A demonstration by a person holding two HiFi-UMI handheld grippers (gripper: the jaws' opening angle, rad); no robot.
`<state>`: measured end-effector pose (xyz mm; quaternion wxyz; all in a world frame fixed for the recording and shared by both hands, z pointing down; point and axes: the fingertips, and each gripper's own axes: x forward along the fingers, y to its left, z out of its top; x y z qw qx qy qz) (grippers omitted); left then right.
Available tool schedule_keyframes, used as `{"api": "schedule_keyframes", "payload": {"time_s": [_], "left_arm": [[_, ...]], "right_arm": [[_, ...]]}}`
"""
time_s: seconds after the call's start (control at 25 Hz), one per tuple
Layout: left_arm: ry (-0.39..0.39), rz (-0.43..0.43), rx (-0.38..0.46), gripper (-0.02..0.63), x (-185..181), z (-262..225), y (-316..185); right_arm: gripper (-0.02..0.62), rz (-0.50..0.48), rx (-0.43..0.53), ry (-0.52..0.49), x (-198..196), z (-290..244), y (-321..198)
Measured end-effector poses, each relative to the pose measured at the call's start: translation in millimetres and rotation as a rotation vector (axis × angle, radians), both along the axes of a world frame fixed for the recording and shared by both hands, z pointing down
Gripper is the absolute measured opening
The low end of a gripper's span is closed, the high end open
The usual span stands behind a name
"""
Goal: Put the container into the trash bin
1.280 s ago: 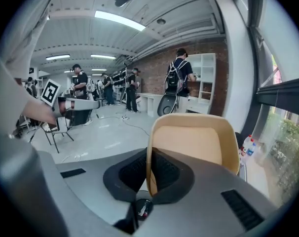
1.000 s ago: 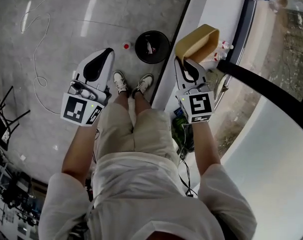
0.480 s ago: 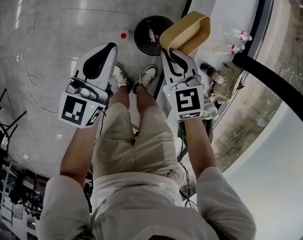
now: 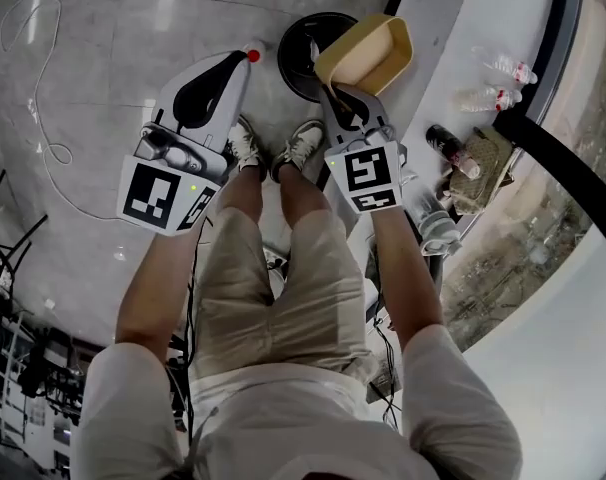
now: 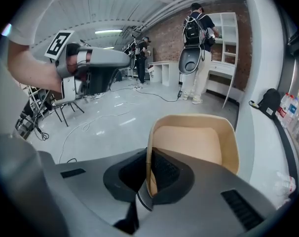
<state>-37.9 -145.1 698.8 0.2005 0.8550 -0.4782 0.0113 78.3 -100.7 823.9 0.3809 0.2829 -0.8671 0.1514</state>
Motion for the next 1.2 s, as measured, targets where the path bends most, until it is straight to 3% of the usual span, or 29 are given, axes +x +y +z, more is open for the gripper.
{"api": "schedule_keyframes", "payload": {"time_s": [0.72,1.2], "left_arm": [[-0.029,0.006,-0.052,0.017,5.8,112.0,14.0],[-0.028,-0.003,-0.081,0.017,3.0,154.7,17.3]], "right_arm": [[0.003,0.025,-0.155,0.010,6.7,138.7,11.8],[0.005,-0.138,-0.259,0.081,1.4,209.6,20.0]]}}
